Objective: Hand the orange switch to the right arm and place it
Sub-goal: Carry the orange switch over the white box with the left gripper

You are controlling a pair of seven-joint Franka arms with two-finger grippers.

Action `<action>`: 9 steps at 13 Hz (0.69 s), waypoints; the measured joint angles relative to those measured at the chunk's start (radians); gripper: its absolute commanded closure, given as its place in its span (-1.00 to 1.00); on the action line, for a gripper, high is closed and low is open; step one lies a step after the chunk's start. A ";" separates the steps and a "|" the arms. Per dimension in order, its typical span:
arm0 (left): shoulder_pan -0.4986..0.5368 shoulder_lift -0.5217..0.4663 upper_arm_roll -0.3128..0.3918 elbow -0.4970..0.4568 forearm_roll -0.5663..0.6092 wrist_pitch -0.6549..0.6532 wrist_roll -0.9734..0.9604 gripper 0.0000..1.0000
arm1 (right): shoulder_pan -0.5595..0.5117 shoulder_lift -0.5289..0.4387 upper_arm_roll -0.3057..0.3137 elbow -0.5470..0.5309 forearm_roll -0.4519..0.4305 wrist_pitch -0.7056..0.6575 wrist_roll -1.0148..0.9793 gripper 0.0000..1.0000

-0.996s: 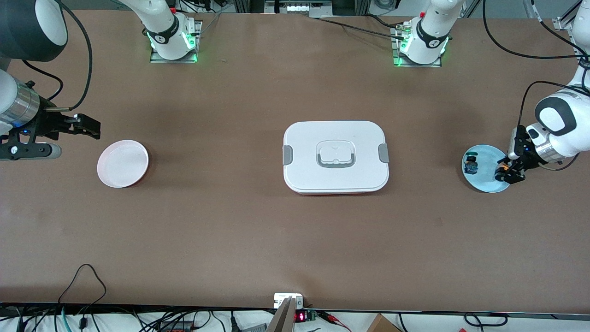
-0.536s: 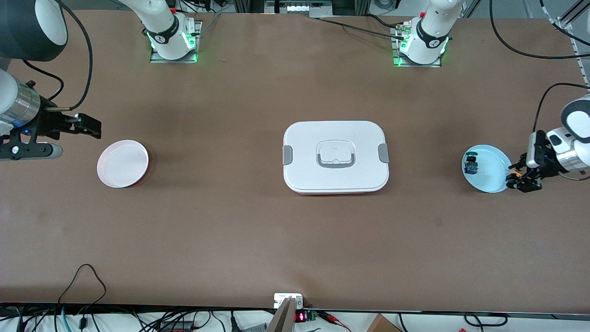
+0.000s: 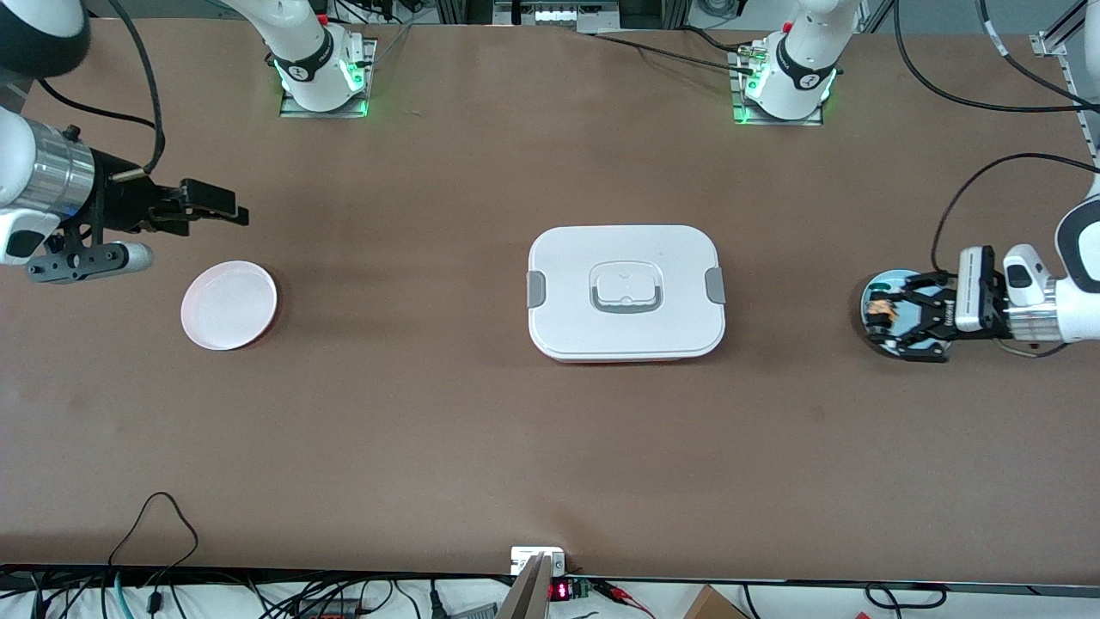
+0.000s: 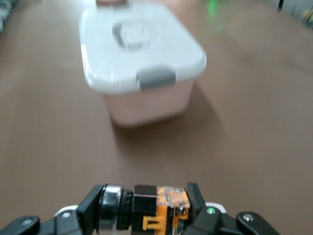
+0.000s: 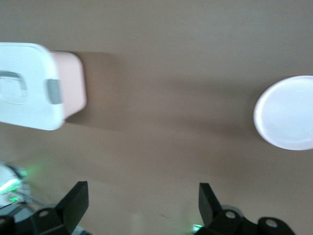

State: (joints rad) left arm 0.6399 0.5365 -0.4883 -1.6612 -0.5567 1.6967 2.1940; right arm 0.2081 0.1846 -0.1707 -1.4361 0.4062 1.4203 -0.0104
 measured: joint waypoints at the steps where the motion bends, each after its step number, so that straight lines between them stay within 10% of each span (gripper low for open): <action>1: -0.024 0.006 0.000 0.000 -0.103 -0.047 -0.017 1.00 | -0.014 -0.002 0.000 0.000 0.094 -0.018 0.000 -1.00; 9: -0.299 0.037 -0.011 0.032 -0.723 -0.070 -0.327 1.00 | -0.077 0.040 -0.001 -0.005 0.529 -0.156 0.001 -1.00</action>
State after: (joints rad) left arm 0.3412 0.5738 -0.4996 -1.6293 -1.2795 1.6268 1.8668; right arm 0.1309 0.2246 -0.1718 -1.4416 0.9352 1.2642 -0.0093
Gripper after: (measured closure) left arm 0.273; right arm 0.000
